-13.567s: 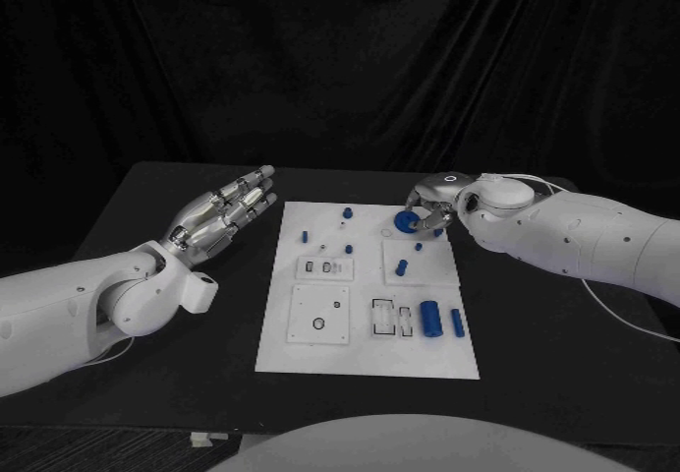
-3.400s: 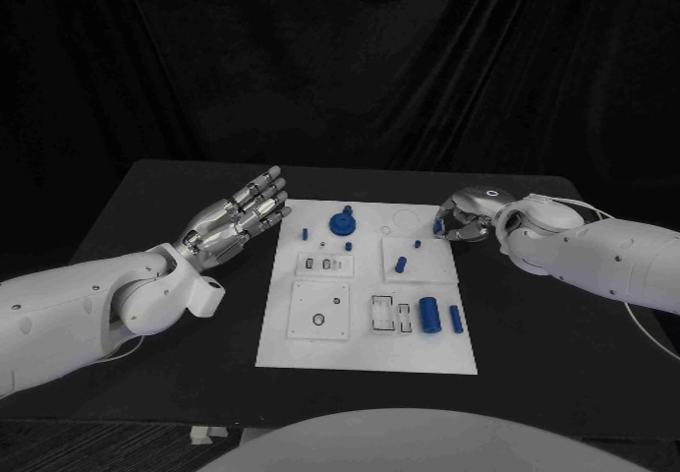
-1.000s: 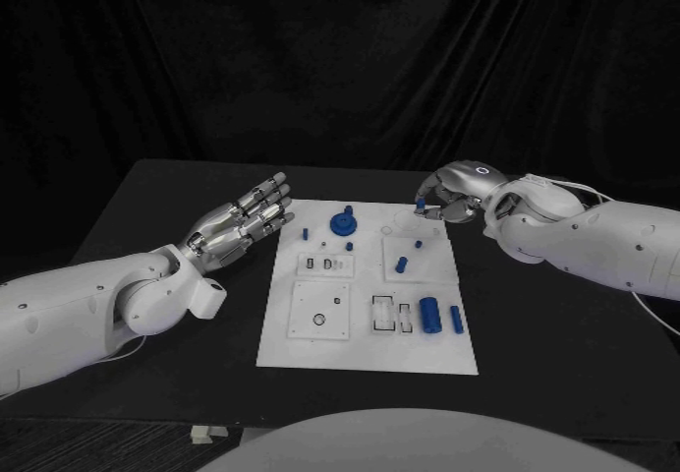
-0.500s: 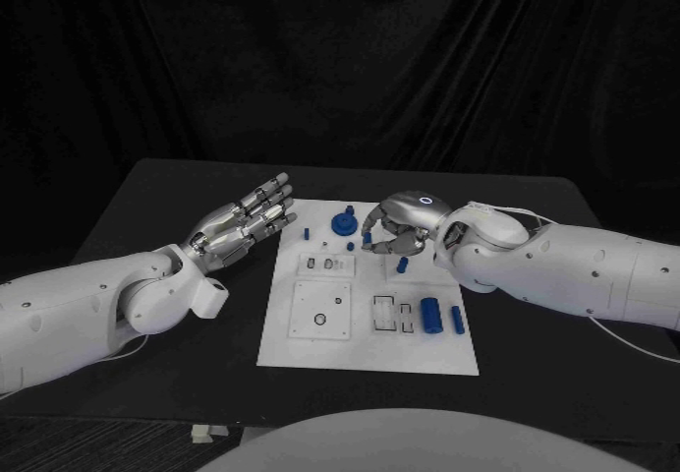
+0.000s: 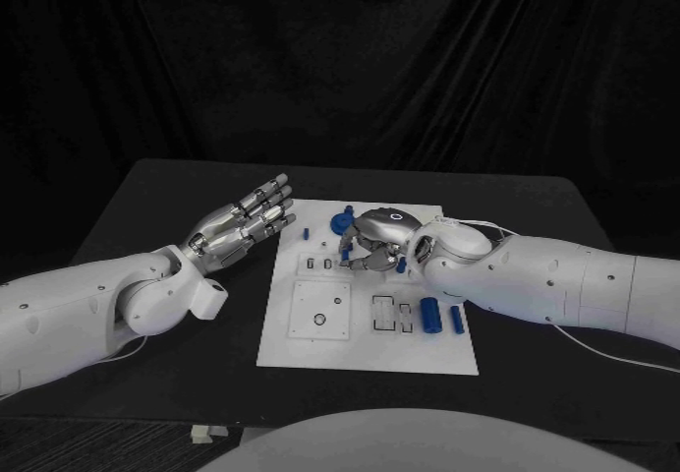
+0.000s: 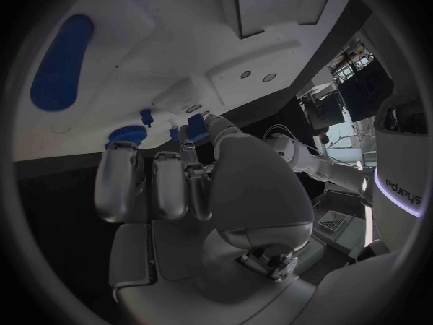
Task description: Assemble the parts on the task board
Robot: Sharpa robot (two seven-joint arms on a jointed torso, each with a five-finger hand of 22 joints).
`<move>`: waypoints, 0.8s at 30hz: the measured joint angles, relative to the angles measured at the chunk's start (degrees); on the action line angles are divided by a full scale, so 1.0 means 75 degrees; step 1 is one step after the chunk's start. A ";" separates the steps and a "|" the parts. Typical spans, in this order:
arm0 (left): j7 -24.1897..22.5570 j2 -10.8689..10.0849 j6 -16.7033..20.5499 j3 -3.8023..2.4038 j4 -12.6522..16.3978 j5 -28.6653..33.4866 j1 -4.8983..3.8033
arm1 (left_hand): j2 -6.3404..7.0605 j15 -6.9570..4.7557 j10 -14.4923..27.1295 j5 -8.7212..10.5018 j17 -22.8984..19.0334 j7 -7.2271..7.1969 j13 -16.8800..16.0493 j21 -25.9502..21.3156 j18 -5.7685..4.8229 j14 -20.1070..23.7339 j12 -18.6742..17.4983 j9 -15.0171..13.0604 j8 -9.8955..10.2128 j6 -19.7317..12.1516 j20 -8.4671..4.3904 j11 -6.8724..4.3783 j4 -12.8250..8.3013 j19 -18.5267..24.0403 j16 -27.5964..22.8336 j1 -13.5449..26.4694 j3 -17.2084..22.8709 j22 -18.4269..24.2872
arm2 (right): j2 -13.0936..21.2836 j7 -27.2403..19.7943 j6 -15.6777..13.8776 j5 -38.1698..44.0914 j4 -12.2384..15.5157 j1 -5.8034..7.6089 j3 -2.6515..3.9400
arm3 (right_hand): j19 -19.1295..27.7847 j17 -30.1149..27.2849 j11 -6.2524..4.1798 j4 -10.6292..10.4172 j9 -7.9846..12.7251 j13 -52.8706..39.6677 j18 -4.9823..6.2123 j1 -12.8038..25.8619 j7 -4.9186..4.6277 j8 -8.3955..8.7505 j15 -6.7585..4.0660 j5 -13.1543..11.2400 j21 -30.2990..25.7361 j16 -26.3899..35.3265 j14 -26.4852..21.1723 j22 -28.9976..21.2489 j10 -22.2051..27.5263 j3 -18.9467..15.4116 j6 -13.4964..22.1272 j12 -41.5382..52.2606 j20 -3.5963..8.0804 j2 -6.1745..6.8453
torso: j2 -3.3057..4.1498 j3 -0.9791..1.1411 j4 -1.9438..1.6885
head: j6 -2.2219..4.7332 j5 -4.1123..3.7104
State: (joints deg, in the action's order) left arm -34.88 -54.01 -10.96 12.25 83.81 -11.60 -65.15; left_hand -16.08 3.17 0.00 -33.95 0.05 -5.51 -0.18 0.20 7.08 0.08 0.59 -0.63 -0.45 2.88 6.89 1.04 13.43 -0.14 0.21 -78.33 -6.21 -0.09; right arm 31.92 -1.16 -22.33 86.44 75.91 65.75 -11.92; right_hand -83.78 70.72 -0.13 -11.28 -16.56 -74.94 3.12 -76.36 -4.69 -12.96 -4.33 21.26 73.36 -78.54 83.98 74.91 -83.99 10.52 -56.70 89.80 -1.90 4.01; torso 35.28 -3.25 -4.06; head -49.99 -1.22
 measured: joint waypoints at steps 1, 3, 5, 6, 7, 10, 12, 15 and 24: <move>0.0002 0.0004 0.0000 0.0000 0.0000 0.0000 0.0000 | 0.0000 0.0000 0.0000 -0.0010 0.0000 0.0000 0.0000 0.0000 0.0000 0.0000 0.0000 0.0000 0.0000 0.0000 0.0000 0.0000 -0.0007 0.0000 0.0000 0.0000 0.0007 0.0000 | -0.0024 0.0016 0.0013 0.0001 -0.0029 -0.0015 0.0000 | 0.0007 0.0000 0.0000 0.0000 0.0000 -0.0002 -0.0001 0.0000 0.0000 0.0000 0.0000 0.0000 0.0000 0.0000 0.0000 0.0000 0.0000 0.0000 0.0000 0.0000 -0.0007 0.0000 | 0.0000 0.0000 0.0000 | 0.0000 0.0000; 0.0008 0.0011 0.0000 0.0000 0.0000 0.0000 0.0000 | 0.0000 0.0000 0.0000 -0.0032 0.0000 0.0000 0.0000 0.0000 0.0000 0.0000 0.0000 0.0000 0.0000 0.0000 0.0000 0.0000 -0.0032 0.0000 0.0000 0.0000 0.0032 0.0000 | -0.0069 0.0051 0.0044 0.0009 -0.0088 -0.0043 0.0000 | 0.0007 -0.0022 0.0000 0.0020 0.0000 -0.0002 -0.0001 0.0000 0.0000 0.0000 0.0000 0.0038 0.0000 0.0000 0.0000 0.0000 0.0000 -0.0020 0.0001 0.0000 -0.0007 0.0000 | 0.0000 0.0000 0.0000 | 0.0000 -0.0001; 0.0013 0.0018 0.0000 0.0000 -0.0001 0.0000 0.0000 | 0.0000 0.0000 0.0000 -0.0032 0.0000 0.0000 0.0000 0.0000 0.0000 0.0000 0.0000 0.0000 0.0000 0.0000 0.0000 0.0000 -0.0032 0.0000 0.0000 0.0000 0.0032 0.0000 | -0.0103 0.0085 0.0073 0.0022 -0.0150 -0.0061 -0.0001 | 0.0007 -0.0026 0.0000 0.0020 0.0001 -0.0002 0.0000 0.0000 -0.0001 0.0001 0.0000 0.0038 0.0000 0.0000 0.0000 0.0000 0.0000 -0.0020 0.0001 0.0000 -0.0007 0.0000 | 0.0000 0.0000 0.0001 | 0.0000 0.0001; 0.0017 0.0024 -0.0001 0.0000 -0.0003 0.0000 0.0000 | 0.0000 0.0000 0.0000 -0.0032 0.0000 0.0000 0.0000 0.0000 0.0000 0.0000 0.0000 0.0001 0.0000 0.0000 0.0000 0.0000 -0.0032 0.0000 0.0000 0.0000 0.0032 0.0000 | -0.0124 0.0109 0.0091 0.0032 -0.0191 -0.0070 -0.0001 | 0.0007 -0.0027 0.0000 0.0020 0.0002 -0.0002 -0.0001 0.0000 -0.0001 0.0001 0.0000 0.0038 0.0000 0.0000 0.0000 0.0000 0.0000 -0.0020 0.0002 0.0000 -0.0007 0.0000 | 0.0000 0.0000 0.0001 | 0.0000 0.0008; 0.0020 0.0027 -0.0001 0.0000 -0.0005 0.0000 0.0000 | 0.0000 0.0000 0.0000 -0.0032 0.0001 0.0000 0.0000 0.0000 0.0000 0.0000 0.0000 0.0000 0.0000 0.0000 0.0000 0.0000 -0.0032 0.0000 0.0000 0.0000 0.0032 0.0000 | -0.0137 0.0126 0.0105 0.0040 -0.0216 -0.0075 -0.0001 | 0.0007 -0.0034 0.0000 0.0020 0.0003 -0.0002 0.0000 0.0000 -0.0001 0.0001 0.0000 0.0038 0.0000 0.0000 0.0000 0.0000 0.0000 -0.0021 0.0002 0.0000 -0.0007 0.0000 | 0.0000 0.0000 0.0001 | 0.0000 0.0010; 0.0031 0.0032 -0.0002 0.0000 -0.0009 0.0000 0.0000 | 0.0000 0.0000 0.0000 -0.0031 0.0001 0.0000 0.0000 0.0000 0.0000 0.0000 0.0000 0.0001 0.0000 0.0000 0.0000 0.0000 -0.0032 0.0000 0.0000 0.0000 0.0032 0.0000 | -0.0170 0.0177 0.0146 0.0069 -0.0277 -0.0085 -0.0002 | 0.0007 -0.0043 0.0000 0.0020 0.0004 -0.0001 -0.0001 0.0000 -0.0013 0.0016 0.0000 0.0038 -0.0029 0.0000 0.0000 0.0000 0.0000 -0.0021 0.0014 0.0000 -0.0007 0.0000 | 0.0000 0.0001 0.0001 | 0.0000 0.0012; 0.0039 0.0034 -0.0002 0.0000 -0.0010 0.0000 0.0000 | 0.0000 0.0000 0.0000 -0.0060 0.0001 0.0016 0.0000 0.0000 0.0000 0.0000 0.0000 0.0001 0.0000 0.0016 0.0000 0.0000 -0.0032 0.0000 0.0000 0.0000 0.0032 0.0000 | -0.0184 0.0201 0.0163 0.0085 -0.0300 -0.0090 -0.0002 | 0.0007 -0.0044 0.0000 0.0020 0.0005 -0.0001 -0.0001 0.0000 -0.0013 0.0019 0.0000 0.0038 -0.0029 0.0000 0.0000 -0.0001 0.0000 -0.0021 0.0014 0.0000 -0.0007 0.0000 | 0.0000 0.0001 0.0002 | 0.0000 0.0010; 0.0050 0.0037 -0.0003 0.0000 -0.0013 0.0000 0.0000 | 0.0000 0.0000 0.0000 -0.0060 0.0002 0.0027 0.0000 0.0000 0.0000 0.0000 0.0000 0.0001 0.0000 0.0027 0.0000 0.0000 -0.0032 0.0000 0.0000 0.0000 0.0032 0.0000 | -0.0210 0.0228 0.0182 0.0105 -0.0335 -0.0095 -0.0002 | 0.0007 -0.0044 0.0000 0.0032 0.0009 -0.0001 0.0000 0.0000 -0.0014 0.0023 0.0000 0.0037 -0.0029 0.0000 0.0000 -0.0001 0.0000 -0.0009 0.0015 0.0000 -0.0007 0.0000 | 0.0000 0.0001 0.0003 | 0.0000 -0.0008; 0.0070 0.0061 -0.0011 0.0000 -0.0027 0.0000 0.0000 | -0.0032 0.0000 0.0000 -0.0060 0.0003 0.0027 0.0000 0.0000 0.0000 0.0000 0.0000 0.0002 0.0000 0.0027 0.0000 0.0000 -0.0086 0.0000 0.0000 -0.0031 0.0041 0.0000 | -0.0301 0.0276 0.0220 0.0149 -0.0465 -0.0106 -0.0001 | 0.0007 -0.0044 0.0000 0.0042 0.0007 0.0000 -0.0001 0.0000 -0.0027 0.0043 0.0000 0.0036 -0.0029 0.0000 0.0000 -0.0001 0.0000 0.0001 0.0028 0.0000 -0.0007 0.0000 | 0.0000 0.0001 0.0003 | 0.0000 -0.0023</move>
State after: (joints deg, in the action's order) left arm -34.36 -53.56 -11.04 12.25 83.61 -11.60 -65.14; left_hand -16.32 3.17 0.00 -34.41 0.08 -5.31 -0.18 0.20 7.08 0.08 0.59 -0.62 -0.45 3.08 6.89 1.04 12.78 -0.14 0.21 -78.56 -5.90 -0.10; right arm 29.66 0.92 -20.68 87.55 72.42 64.96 -11.93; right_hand -83.73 70.39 -0.13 -10.96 -16.50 -74.93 3.12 -76.36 -4.89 -12.63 -4.33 21.52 73.15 -78.54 83.98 74.90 -83.99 10.53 -56.49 89.80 -1.95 4.01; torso 35.28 -3.25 -4.04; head -49.99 -1.39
